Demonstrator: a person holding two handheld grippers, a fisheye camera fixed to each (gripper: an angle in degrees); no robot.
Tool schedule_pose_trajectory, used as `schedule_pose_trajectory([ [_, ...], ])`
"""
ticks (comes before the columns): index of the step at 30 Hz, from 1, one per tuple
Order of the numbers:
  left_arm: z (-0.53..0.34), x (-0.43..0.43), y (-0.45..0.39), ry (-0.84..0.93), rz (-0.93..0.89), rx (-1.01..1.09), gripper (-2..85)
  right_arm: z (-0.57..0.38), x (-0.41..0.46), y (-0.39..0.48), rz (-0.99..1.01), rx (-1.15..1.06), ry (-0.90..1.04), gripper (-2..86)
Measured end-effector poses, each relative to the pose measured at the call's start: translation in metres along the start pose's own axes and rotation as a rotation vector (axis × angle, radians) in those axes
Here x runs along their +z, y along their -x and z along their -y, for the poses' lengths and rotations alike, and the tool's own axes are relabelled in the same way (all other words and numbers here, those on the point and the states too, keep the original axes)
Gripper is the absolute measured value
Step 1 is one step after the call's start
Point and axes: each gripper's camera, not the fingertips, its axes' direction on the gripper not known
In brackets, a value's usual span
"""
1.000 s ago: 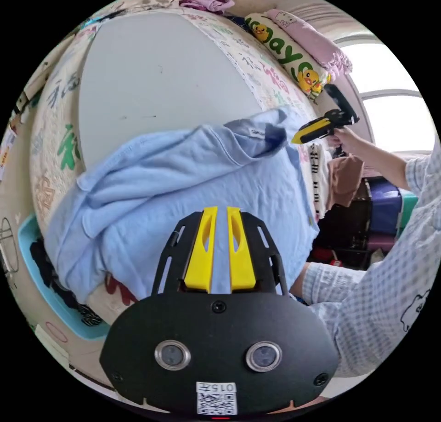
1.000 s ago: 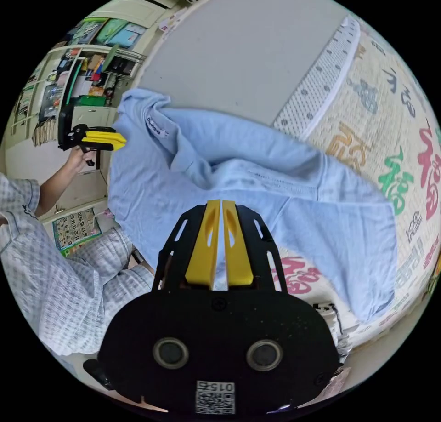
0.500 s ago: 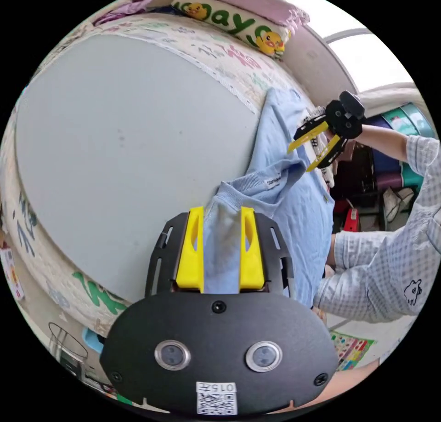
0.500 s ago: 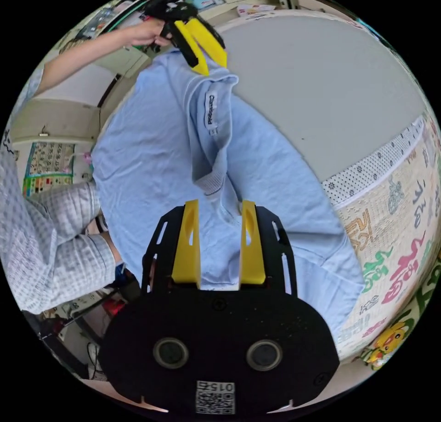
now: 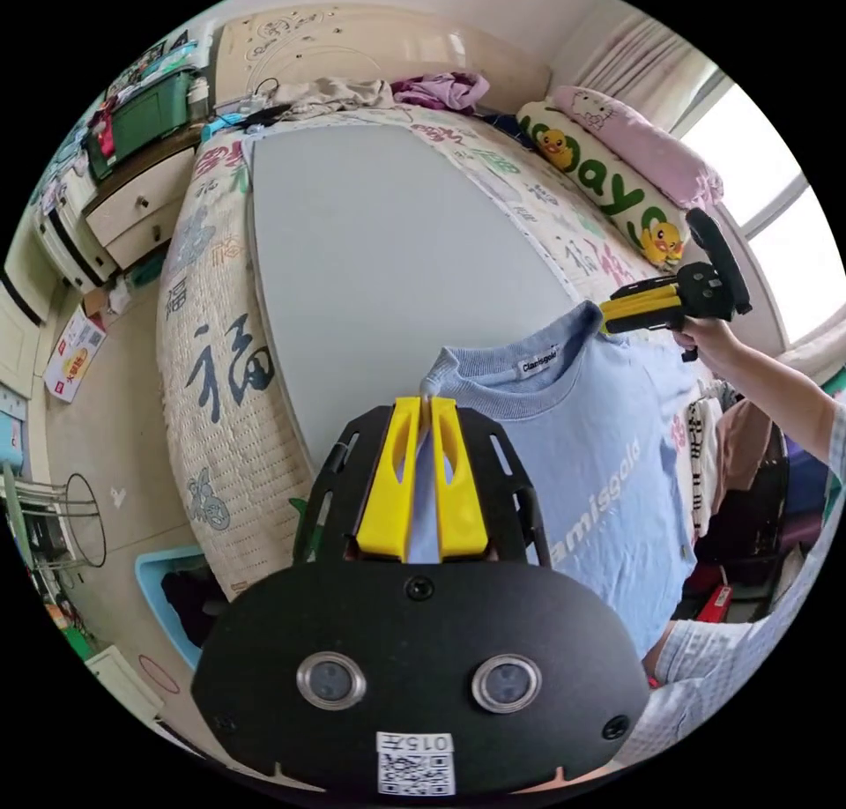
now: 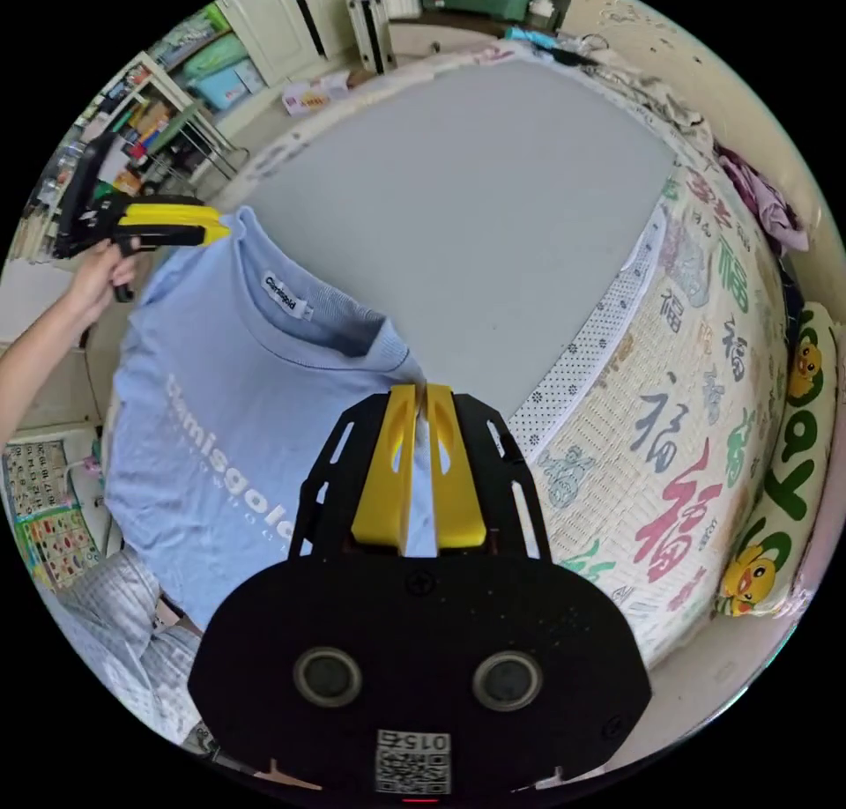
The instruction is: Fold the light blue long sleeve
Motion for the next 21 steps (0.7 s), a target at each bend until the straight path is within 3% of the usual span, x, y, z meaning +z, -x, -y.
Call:
schedule_pose_trajectory([
  [2,-0.007,0.021,-0.002,0.048,0.076,-0.02,1.8,0.02,0.044,0.0,-0.042,0.021,0.157,4.3],
  [6,-0.023,0.023,-0.004,0.055,0.154,-0.061,4.7,0.01,0.039,-0.022,0.027,0.152,0.101,5.9],
  [10,-0.081,-0.035,0.012,-0.059,0.11,-0.189,5.9,-0.069,-0.004,-0.059,0.023,0.35,-0.027,3.2],
  [13,-0.168,-0.093,0.012,-0.12,0.051,-0.283,6.2,-0.171,-0.038,-0.056,0.155,0.405,-0.111,5.2],
  [15,-0.232,-0.115,0.004,-0.068,0.037,-0.342,7.0,-0.24,-0.043,-0.041,0.216,0.451,-0.085,6.7],
  [21,-0.467,-0.135,-0.045,0.296,-0.004,-0.65,9.0,-0.46,0.003,0.042,0.409,0.699,0.243,12.1],
])
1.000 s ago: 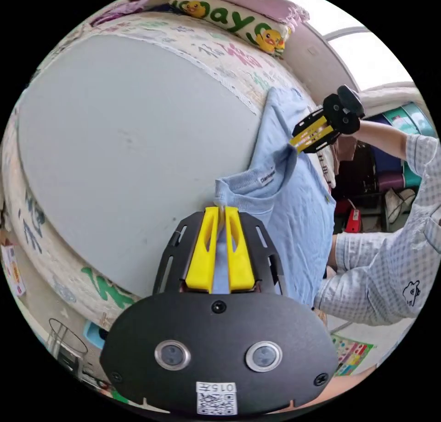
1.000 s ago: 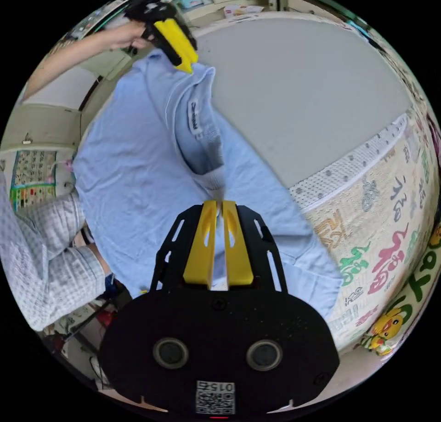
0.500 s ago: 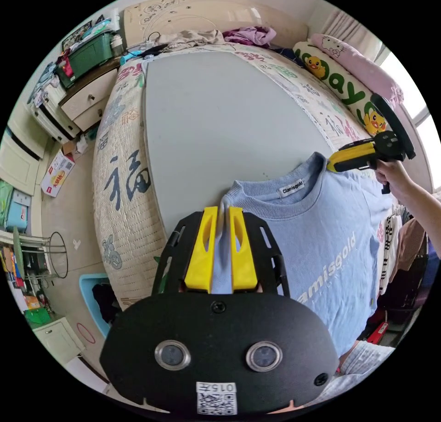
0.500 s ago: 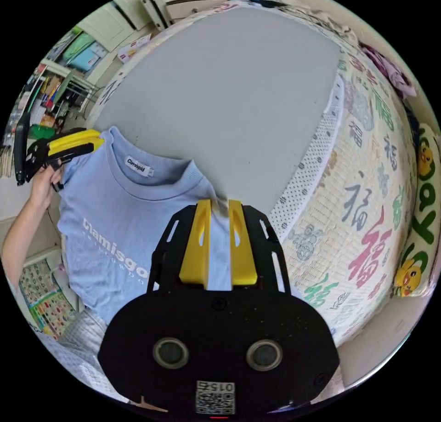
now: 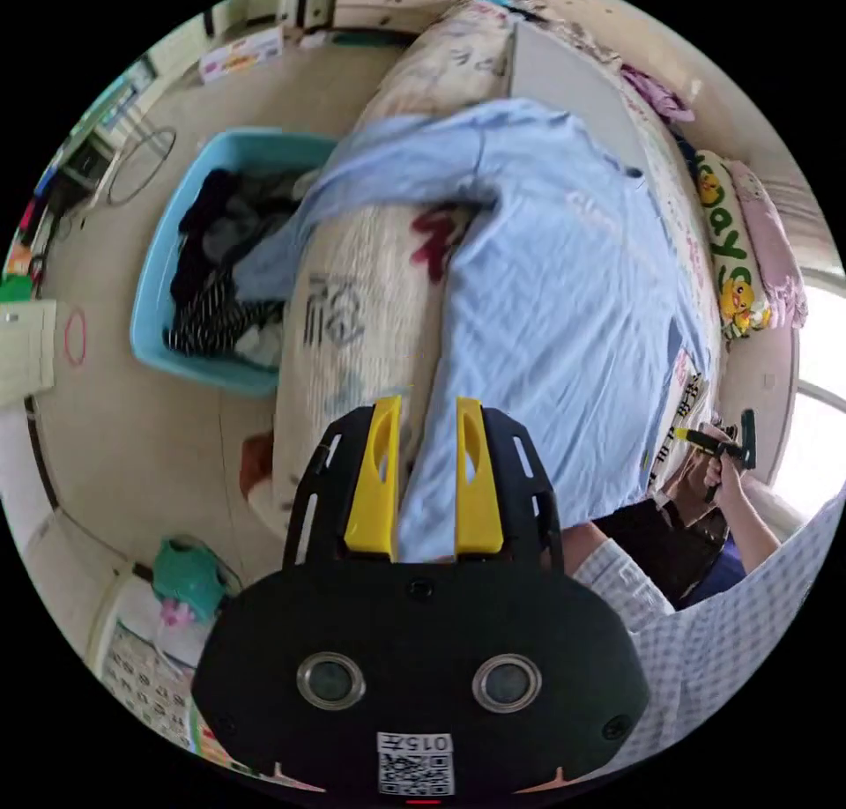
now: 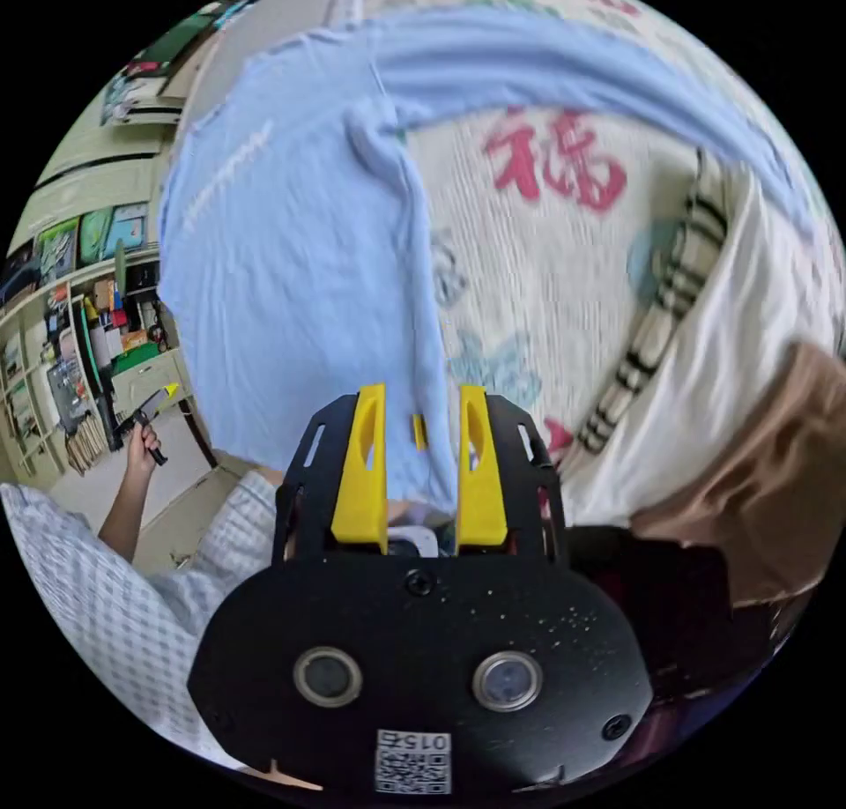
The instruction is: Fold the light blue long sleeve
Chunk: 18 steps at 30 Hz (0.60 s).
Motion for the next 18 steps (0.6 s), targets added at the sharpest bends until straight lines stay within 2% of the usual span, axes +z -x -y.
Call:
schedule_pose_trajectory([
  [2,-0.061,0.017,0.022,0.058,-0.043,-0.116,9.3,-0.047,0.034,-0.02,0.006,0.067,0.087,11.7],
  [4,-0.087,0.028,0.026,0.069,-0.083,-0.144,9.3,-0.066,0.053,-0.026,0.018,0.083,0.14,10.2],
  [7,-0.103,0.049,0.019,0.137,-0.109,-0.127,8.2,-0.078,0.073,-0.029,-0.012,0.099,0.218,7.1],
  [11,-0.109,0.035,0.011,0.118,-0.089,-0.1,2.3,-0.09,0.062,-0.029,-0.009,0.076,0.197,1.3],
  [14,-0.118,0.007,0.005,0.06,-0.005,-0.098,0.3,-0.099,0.045,-0.013,-0.16,0.005,0.196,0.2],
  [18,-0.119,0.011,-0.024,0.1,0.12,0.0,-0.3,-0.104,0.043,-0.008,-0.201,0.034,0.222,-0.1],
])
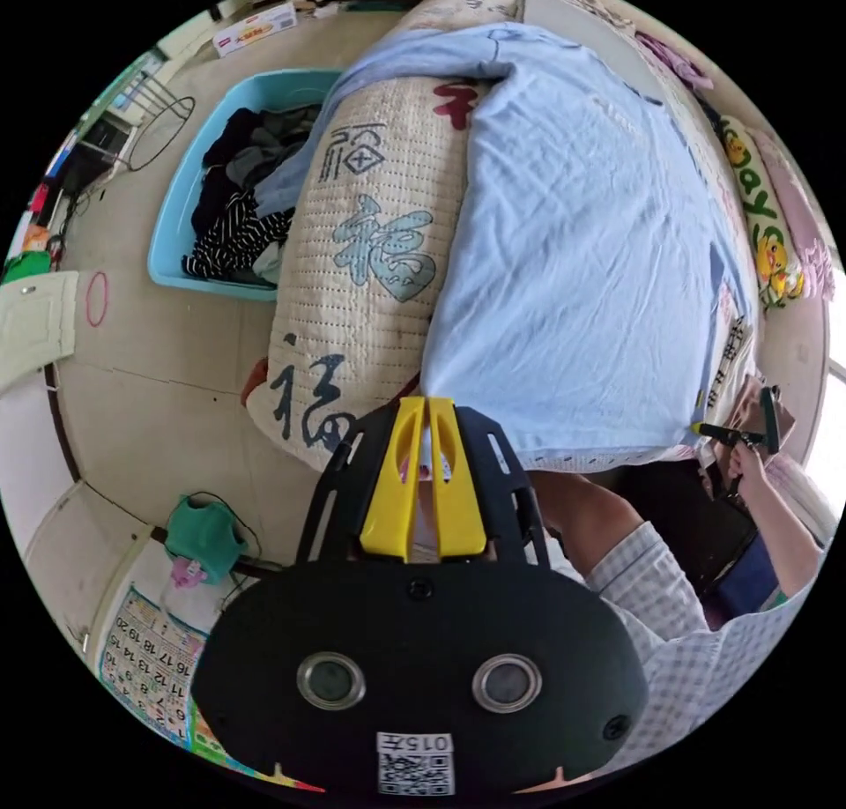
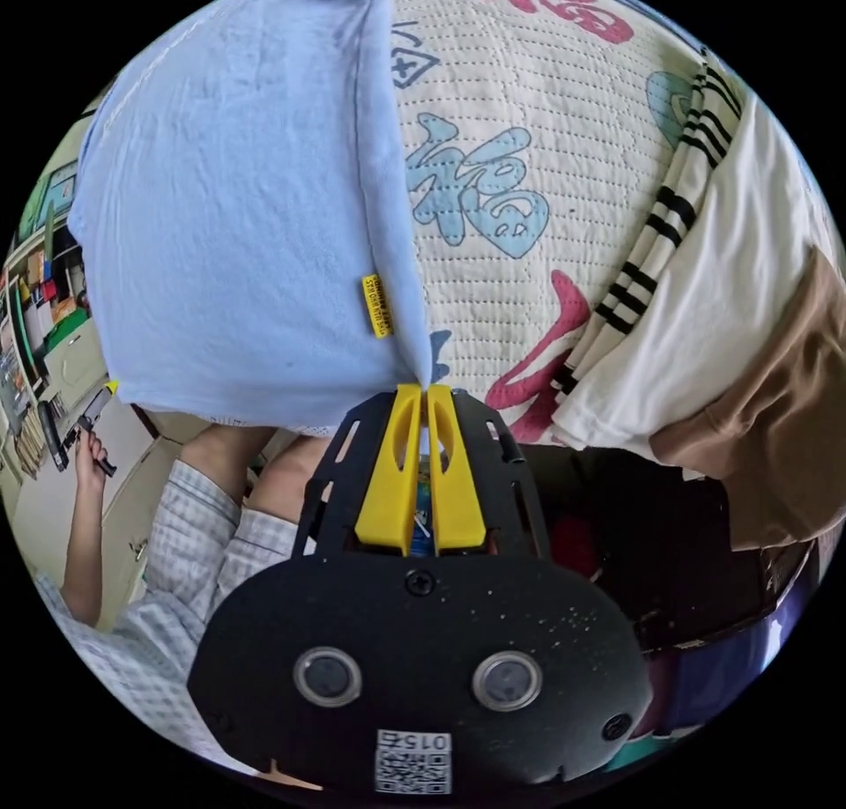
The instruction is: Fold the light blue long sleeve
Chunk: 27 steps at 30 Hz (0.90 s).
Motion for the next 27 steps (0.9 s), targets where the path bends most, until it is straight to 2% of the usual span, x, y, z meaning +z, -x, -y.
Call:
schedule_pose_trajectory([
  [9,0.001,-0.002,-0.032,0.035,0.013,0.008,-0.5,0.002,-0.002,0.024,-0.102,0.052,0.078,0.3],
  [16,-0.012,-0.02,-0.083,-0.022,0.175,0.131,-0.5,-0.029,-0.021,0.024,-0.089,0.095,-0.011,0.3],
  [23,-0.01,-0.042,-0.095,-0.008,0.087,0.115,-0.5,-0.051,-0.045,0.024,-0.08,0.095,-0.02,0.3],
  [27,-0.005,-0.053,-0.123,0.029,0.16,0.218,-0.4,-0.066,-0.059,0.023,-0.073,0.111,-0.044,0.0],
])
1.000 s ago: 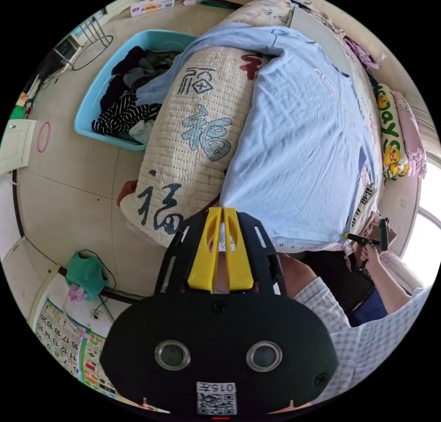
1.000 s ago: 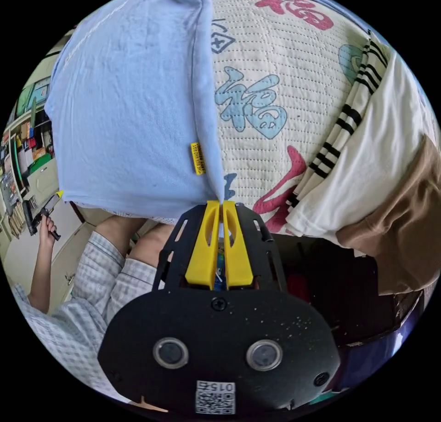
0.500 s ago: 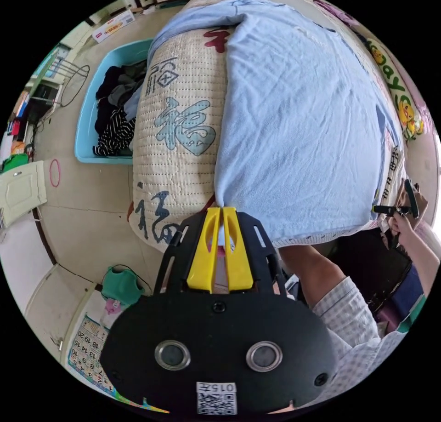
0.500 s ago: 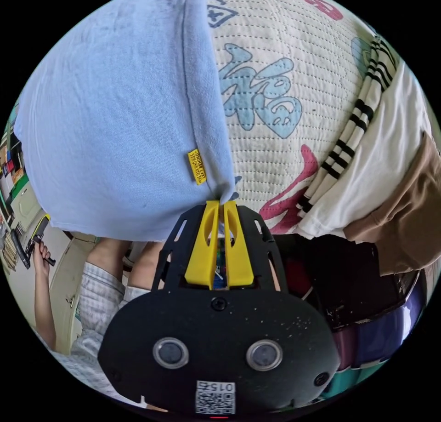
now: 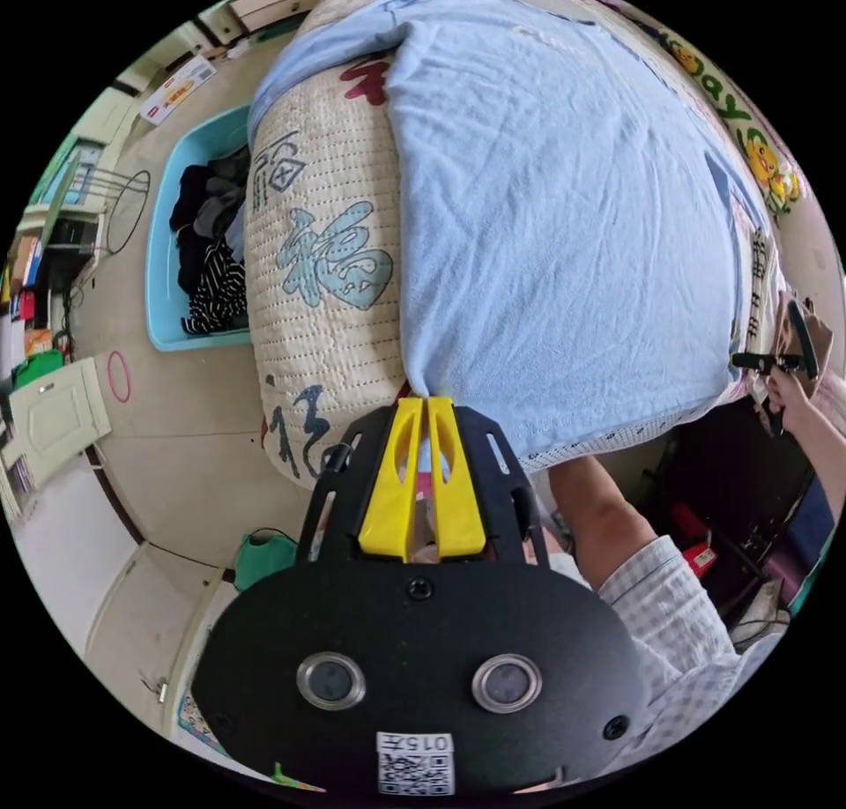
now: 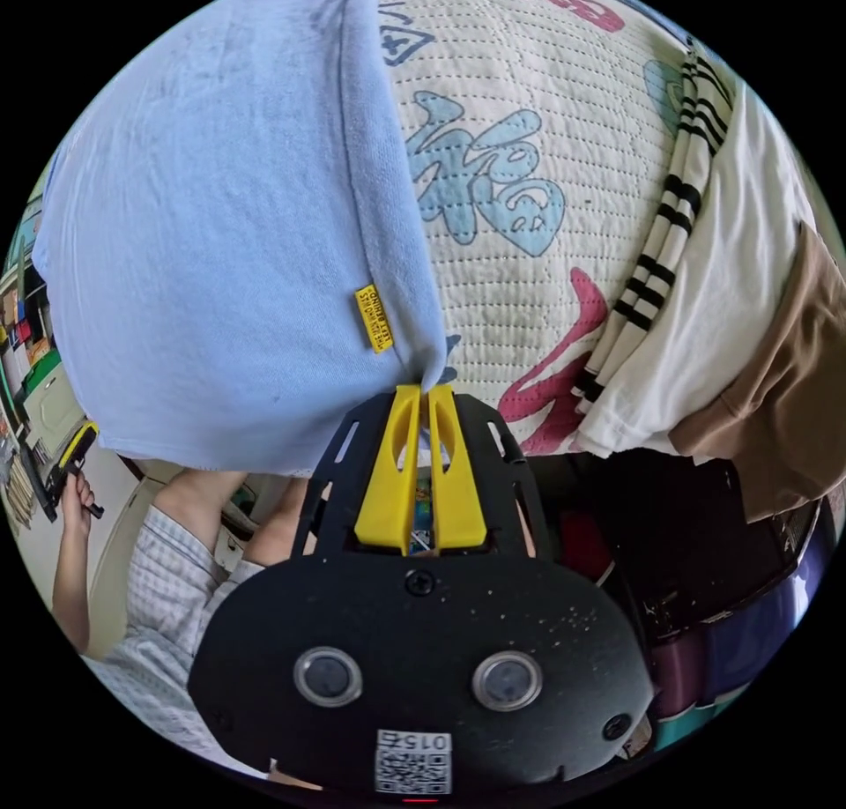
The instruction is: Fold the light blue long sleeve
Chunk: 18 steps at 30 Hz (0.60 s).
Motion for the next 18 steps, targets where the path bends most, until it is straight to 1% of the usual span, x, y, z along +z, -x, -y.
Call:
schedule_pose_trajectory([
  [2,0.007,-0.014,-0.017,0.045,0.045,0.133,-0.2,-0.015,-0.014,0.002,-0.029,-0.039,-0.021,-0.1],
  [5,0.007,-0.034,-0.02,0.06,-0.002,0.189,0.0,-0.037,-0.033,0.001,-0.056,-0.073,-0.064,-0.2],
  [10,0.016,-0.04,-0.027,0.081,-0.078,0.115,-0.3,-0.048,-0.047,-0.013,0.005,0.027,-0.071,-0.1],
  [12,0.021,-0.043,-0.039,0.091,-0.035,0.09,-0.4,-0.045,-0.052,-0.016,0.004,0.057,-0.048,0.0],
  [15,0.013,-0.058,-0.062,0.045,0.044,0.081,-0.4,-0.049,-0.063,-0.026,0.023,0.055,-0.042,0.0],
  [18,0.008,-0.069,-0.079,0.008,0.09,0.083,-0.2,-0.067,-0.075,-0.05,0.135,0.128,-0.103,0.1],
])
